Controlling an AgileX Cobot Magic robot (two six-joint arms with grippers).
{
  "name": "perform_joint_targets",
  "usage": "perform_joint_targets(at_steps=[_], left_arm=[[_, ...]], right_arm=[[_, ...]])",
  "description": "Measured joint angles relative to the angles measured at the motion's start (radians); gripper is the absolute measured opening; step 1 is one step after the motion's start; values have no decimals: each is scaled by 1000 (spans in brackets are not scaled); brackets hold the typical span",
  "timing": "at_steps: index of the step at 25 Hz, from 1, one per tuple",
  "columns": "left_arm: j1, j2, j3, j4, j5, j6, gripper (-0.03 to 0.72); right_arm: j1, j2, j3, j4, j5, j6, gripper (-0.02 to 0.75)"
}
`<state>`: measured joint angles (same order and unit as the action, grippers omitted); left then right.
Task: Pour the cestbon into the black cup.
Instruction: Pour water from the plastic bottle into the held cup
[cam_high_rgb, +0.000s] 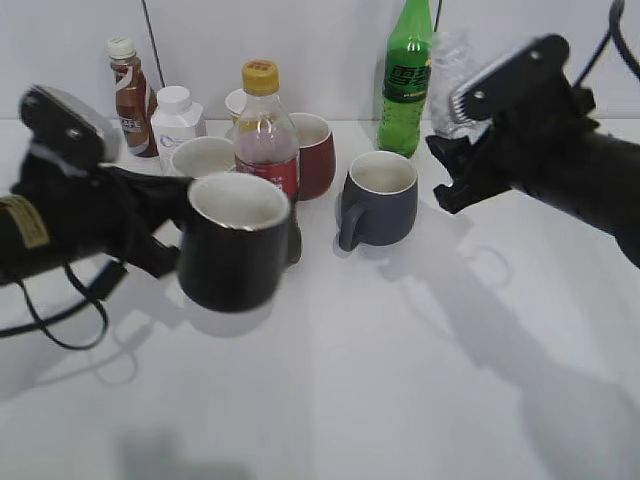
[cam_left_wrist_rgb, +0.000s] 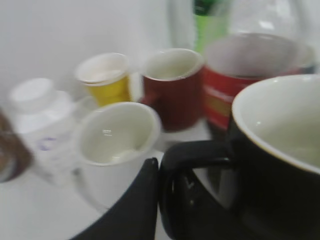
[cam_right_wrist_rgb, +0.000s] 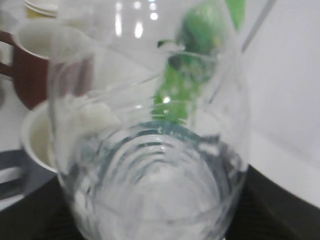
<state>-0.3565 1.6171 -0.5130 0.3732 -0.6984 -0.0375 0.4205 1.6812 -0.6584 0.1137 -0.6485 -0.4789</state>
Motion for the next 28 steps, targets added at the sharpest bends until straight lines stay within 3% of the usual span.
perform_joint_targets(at_steps=[4, 12, 28], left_arm=[[-99, 0, 0, -38, 34, 0, 57], [-232, 0, 0, -104, 34, 1, 57], [-264, 0, -42, -127, 63, 2, 57]], right_arm=[[89, -66, 0, 107, 38, -232, 484], [172, -66, 2, 127, 64, -606, 484], [172, -66, 2, 45, 12, -982, 484]])
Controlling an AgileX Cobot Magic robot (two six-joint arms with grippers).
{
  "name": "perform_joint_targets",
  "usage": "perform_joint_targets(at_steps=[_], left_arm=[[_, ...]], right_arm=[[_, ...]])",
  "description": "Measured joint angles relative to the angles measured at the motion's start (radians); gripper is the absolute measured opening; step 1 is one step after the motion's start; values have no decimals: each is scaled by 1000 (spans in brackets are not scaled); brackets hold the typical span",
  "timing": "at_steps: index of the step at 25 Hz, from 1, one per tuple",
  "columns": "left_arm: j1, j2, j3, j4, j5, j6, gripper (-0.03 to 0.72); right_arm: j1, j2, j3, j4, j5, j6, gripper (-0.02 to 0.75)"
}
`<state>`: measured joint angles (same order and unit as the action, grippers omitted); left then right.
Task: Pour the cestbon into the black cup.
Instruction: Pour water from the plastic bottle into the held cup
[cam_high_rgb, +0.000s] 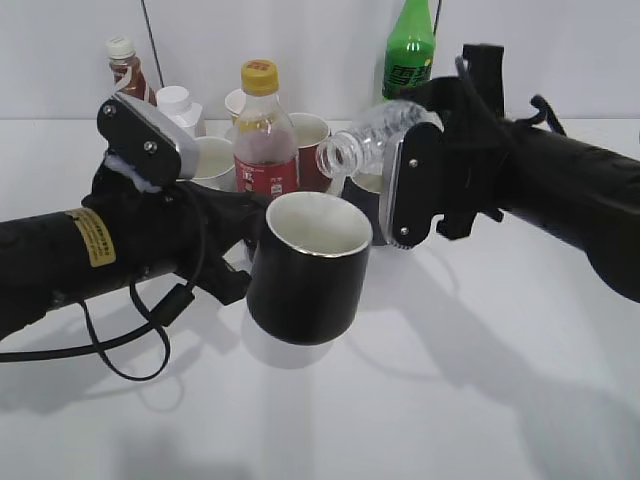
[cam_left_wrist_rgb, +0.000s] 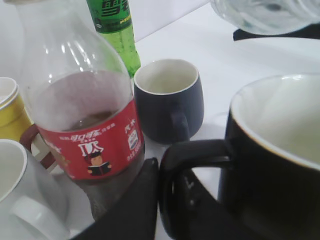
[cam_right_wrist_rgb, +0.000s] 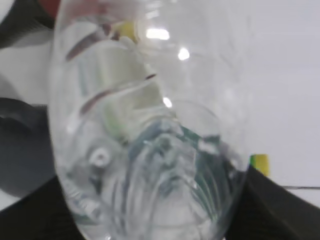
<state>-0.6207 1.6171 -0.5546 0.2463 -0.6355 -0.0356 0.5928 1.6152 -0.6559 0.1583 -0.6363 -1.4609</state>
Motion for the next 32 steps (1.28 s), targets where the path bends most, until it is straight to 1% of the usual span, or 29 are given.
perform_joint_targets(at_steps=[5, 13, 23, 26, 28, 32], left_arm=[[0, 0, 0, 0, 2, 1, 57], [0, 0, 0, 0, 2, 1, 57], [0, 0, 0, 0, 7, 2, 57], [0, 0, 0, 0, 10, 2, 57], [0, 0, 0, 0, 10, 2, 57], [0, 0, 0, 0, 10, 2, 57]], right_arm=[[0, 0, 0, -4, -97, -126, 484], [0, 10, 0, -10, -146, -261, 484], [0, 12, 0, -16, -191, -302, 484], [0, 14, 0, -3, -184, -249, 484], [0, 14, 0, 1, -155, -152, 484], [0, 14, 0, 3, -41, 59, 484]])
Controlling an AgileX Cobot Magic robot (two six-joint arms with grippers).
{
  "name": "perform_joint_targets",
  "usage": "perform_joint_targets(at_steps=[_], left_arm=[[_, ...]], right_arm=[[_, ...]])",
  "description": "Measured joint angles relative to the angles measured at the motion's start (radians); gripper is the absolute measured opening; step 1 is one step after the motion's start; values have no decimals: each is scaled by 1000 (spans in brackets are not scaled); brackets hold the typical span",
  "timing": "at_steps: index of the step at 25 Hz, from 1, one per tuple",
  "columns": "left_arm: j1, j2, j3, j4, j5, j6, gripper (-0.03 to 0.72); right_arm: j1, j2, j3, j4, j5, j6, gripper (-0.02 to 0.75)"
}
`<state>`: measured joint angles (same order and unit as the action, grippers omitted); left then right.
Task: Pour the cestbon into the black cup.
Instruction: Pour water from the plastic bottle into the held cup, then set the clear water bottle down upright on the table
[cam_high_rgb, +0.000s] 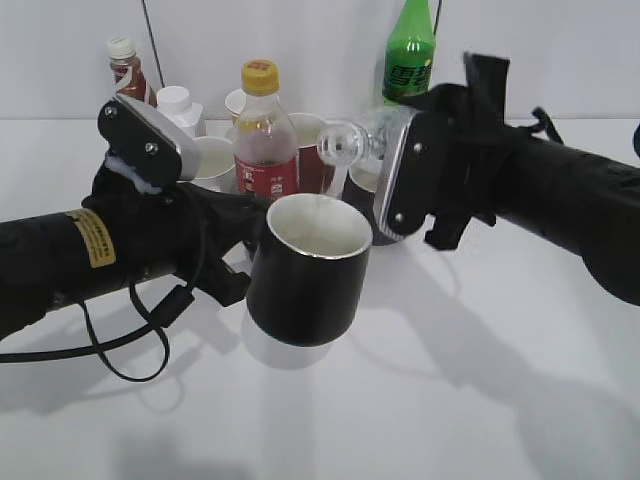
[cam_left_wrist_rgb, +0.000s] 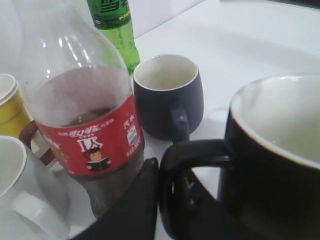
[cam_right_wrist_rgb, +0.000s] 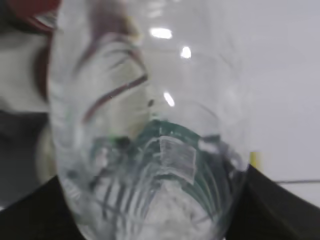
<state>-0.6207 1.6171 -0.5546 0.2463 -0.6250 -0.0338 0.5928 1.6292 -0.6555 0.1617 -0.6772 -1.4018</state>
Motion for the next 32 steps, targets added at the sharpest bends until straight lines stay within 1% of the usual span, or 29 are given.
perform_joint_targets(at_steps=[2, 3, 5, 6, 9, 11, 14, 16, 18, 19, 21, 22, 23, 26, 28, 30, 32], left_arm=[[0, -1, 0, 0, 0, 0, 57], [0, -7, 0, 0, 3, 0, 57], [0, -22, 0, -18, 6, 8, 57], [0, -36, 4, -44, 6, 27, 57], [-1, -95, 46, -171, -7, 107, 57], [-1, -143, 95, -272, -22, 162, 57], [4, -198, 168, -404, -85, 218, 57], [23, -217, 202, -482, -144, 255, 57], [71, -222, 214, -540, -190, 284, 57], [110, -220, 214, -553, -207, 289, 57], [205, -204, 216, -572, -250, 297, 57], [249, -188, 216, -576, -272, 297, 57], [303, -169, 216, -573, -303, 296, 57], [456, -70, 196, -501, -368, 245, 57], [536, 8, 158, -432, -393, 185, 57], [579, 88, 106, -386, -411, 159, 57], [603, 167, 43, -336, -426, 148, 57]], right_arm=[[0, 0, 0, -1, 48, 126, 484], [0, -4, 0, -9, 75, 219, 484], [0, -26, 0, -44, 114, 375, 484], [0, -45, 0, -62, 137, 503, 484], [-24, -102, 0, -83, 170, 758, 484], [-74, -122, 1, -91, 177, 894, 484], [-172, -123, 12, -110, 178, 1057, 484], [-258, -123, 30, -188, 172, 1173, 484], [-347, -117, 40, -292, 153, 1310, 484], [-388, -107, 42, -335, 136, 1364, 484], [-454, -68, 42, -409, 72, 1473, 484], [-479, -42, 42, -424, 41, 1501, 498], [-497, -18, 42, -430, -5, 1525, 494], [-510, 70, 42, -442, -127, 1544, 494], [-510, 132, 42, -450, -193, 1544, 494], [-510, 187, 42, -449, -240, 1540, 494], [-510, 237, 42, -426, -287, 1534, 494]])
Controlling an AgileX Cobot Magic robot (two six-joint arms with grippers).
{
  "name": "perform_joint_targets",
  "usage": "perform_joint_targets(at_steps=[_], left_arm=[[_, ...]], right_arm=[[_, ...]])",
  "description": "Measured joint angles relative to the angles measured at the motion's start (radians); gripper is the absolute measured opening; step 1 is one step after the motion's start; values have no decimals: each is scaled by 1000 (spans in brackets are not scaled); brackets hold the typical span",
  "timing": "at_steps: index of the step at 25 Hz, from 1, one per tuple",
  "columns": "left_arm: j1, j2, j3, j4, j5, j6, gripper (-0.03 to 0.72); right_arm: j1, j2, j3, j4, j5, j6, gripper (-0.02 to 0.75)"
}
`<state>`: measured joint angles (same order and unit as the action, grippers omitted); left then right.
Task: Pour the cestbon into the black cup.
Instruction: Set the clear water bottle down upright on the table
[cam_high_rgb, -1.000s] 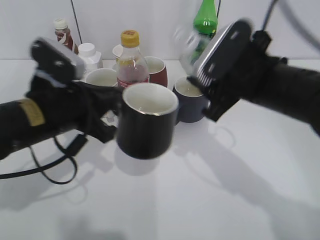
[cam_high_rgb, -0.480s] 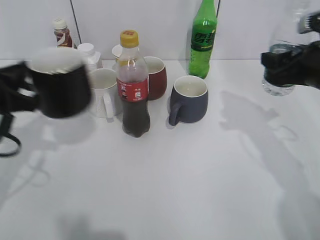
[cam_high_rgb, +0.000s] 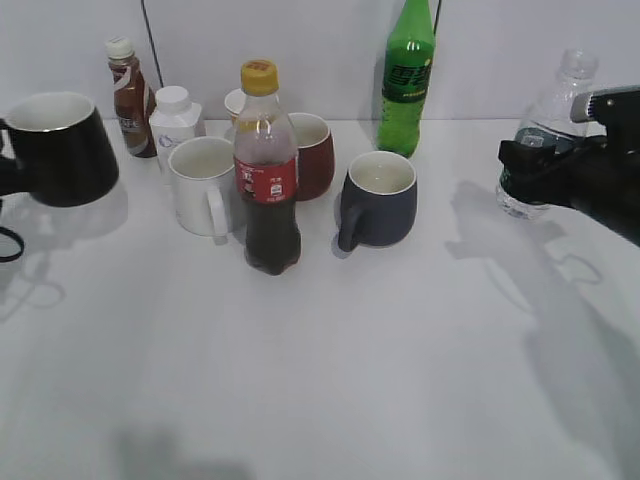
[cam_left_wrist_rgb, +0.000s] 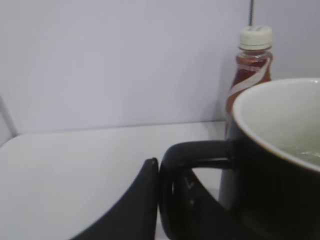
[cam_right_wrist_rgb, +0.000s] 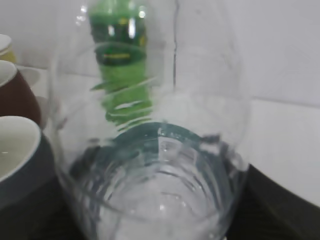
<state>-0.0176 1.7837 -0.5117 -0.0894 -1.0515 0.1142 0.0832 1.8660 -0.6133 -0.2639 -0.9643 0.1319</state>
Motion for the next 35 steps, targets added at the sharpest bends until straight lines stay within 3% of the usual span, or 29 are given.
perform_joint_targets(at_steps=[8, 26, 35], left_arm=[[15, 232, -160, 160, -84, -12, 57], [15, 366, -153, 152, -138, -25, 58], [15, 366, -95, 146, -152, -25, 182]], right_arm=[[0, 82, -19, 27, -85, -29, 494], [0, 230, -34, 26, -113, -76, 494], [0, 236, -36, 26, -116, -76, 494]])
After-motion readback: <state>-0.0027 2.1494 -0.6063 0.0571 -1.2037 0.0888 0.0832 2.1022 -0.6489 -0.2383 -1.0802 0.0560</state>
